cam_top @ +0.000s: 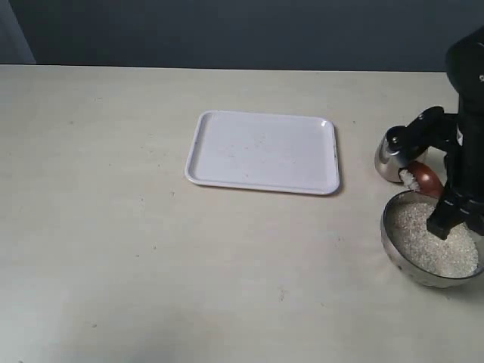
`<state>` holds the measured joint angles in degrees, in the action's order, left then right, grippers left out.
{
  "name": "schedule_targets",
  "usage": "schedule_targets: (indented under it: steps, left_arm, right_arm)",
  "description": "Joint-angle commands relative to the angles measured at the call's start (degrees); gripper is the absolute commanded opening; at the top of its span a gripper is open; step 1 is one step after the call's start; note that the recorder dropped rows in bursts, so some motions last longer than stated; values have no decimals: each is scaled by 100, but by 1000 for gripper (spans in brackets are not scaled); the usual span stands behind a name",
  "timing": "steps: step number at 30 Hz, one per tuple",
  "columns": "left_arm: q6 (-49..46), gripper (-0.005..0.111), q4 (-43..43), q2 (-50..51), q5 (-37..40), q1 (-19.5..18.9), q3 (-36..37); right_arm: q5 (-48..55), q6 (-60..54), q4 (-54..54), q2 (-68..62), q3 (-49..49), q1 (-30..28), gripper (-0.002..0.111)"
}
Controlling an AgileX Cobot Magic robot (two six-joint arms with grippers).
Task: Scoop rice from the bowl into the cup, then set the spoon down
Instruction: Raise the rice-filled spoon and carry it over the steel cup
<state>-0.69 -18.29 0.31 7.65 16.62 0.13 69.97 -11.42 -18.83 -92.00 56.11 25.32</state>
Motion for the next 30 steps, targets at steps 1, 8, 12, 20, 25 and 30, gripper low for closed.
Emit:
schedule_targets:
  steps: [1, 8, 12, 20, 25, 30]
  left_arm:
    - [24, 0, 18, -31, -59, 3, -13]
    - [24, 0, 18, -31, -59, 3, -13]
    - [24, 0, 18, -31, -59, 3, -13]
    - [24, 0, 18, -31, -59, 3, -13]
    - [24, 0, 18, -31, -59, 3, -13]
    - [24, 0, 18, -31, -59, 3, -13]
  right_arm:
    - [-1, -135, -14, 42, 146, -403, -1]
    - [-1, -219, 42, 42, 485, -529, -1]
    - [-1, -244, -78, 20, 687, -529, -1]
    - [-1, -516, 631, -97, 852, -529, -1]
    - [-1, -856, 1147, -85, 852, -658, -1]
    - [-1, -906, 1147, -85, 865, -1078, -1]
